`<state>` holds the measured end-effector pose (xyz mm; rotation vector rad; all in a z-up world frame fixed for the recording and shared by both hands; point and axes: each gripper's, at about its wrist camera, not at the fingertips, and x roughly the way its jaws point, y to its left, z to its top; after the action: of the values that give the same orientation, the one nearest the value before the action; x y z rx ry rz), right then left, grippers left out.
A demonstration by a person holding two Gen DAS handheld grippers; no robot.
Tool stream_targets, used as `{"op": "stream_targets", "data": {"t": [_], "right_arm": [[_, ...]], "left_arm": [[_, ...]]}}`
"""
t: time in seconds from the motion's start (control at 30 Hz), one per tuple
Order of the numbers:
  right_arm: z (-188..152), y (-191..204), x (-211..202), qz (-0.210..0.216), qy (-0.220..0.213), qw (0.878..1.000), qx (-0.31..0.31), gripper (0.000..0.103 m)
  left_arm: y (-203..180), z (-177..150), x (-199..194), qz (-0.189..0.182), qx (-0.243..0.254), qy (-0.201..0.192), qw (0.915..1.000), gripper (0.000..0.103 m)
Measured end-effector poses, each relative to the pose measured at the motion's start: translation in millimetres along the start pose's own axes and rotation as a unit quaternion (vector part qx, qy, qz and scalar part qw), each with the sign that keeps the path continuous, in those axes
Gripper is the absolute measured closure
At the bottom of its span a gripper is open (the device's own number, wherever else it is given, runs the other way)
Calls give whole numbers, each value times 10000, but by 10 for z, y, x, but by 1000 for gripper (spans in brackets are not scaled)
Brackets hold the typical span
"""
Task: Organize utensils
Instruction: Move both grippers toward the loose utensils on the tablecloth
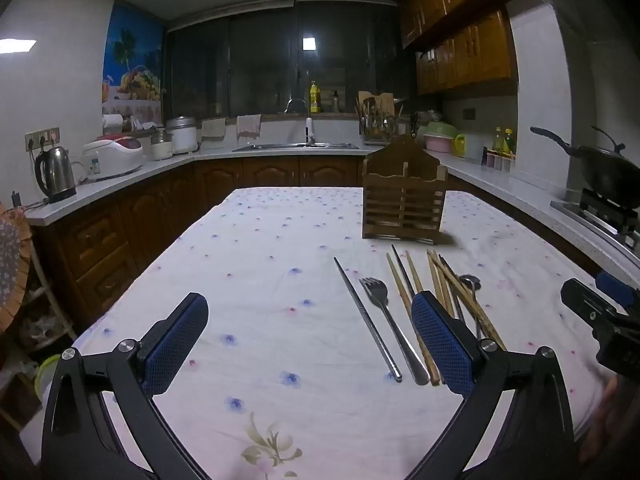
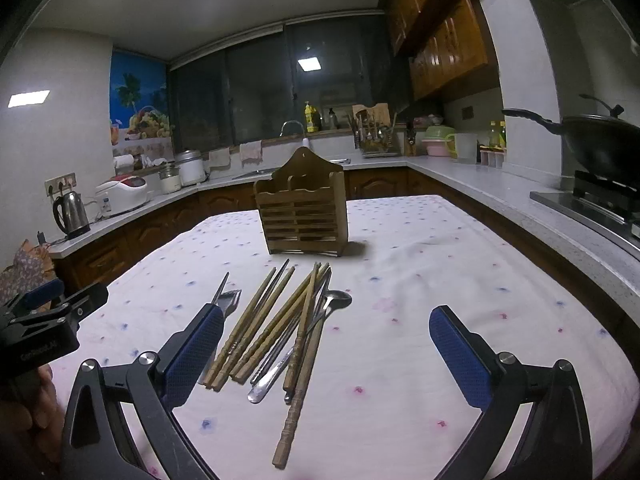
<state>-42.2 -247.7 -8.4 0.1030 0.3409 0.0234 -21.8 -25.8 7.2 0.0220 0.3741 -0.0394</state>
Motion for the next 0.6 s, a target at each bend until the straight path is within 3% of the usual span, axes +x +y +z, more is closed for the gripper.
{"op": "stream_targets", "data": {"t": [0.6], "right_arm": [[-11,2,33,-13,-18,10000,-14,0]], "left_arm": [[21,-3,55,-29,-40,109,9999,0]]}}
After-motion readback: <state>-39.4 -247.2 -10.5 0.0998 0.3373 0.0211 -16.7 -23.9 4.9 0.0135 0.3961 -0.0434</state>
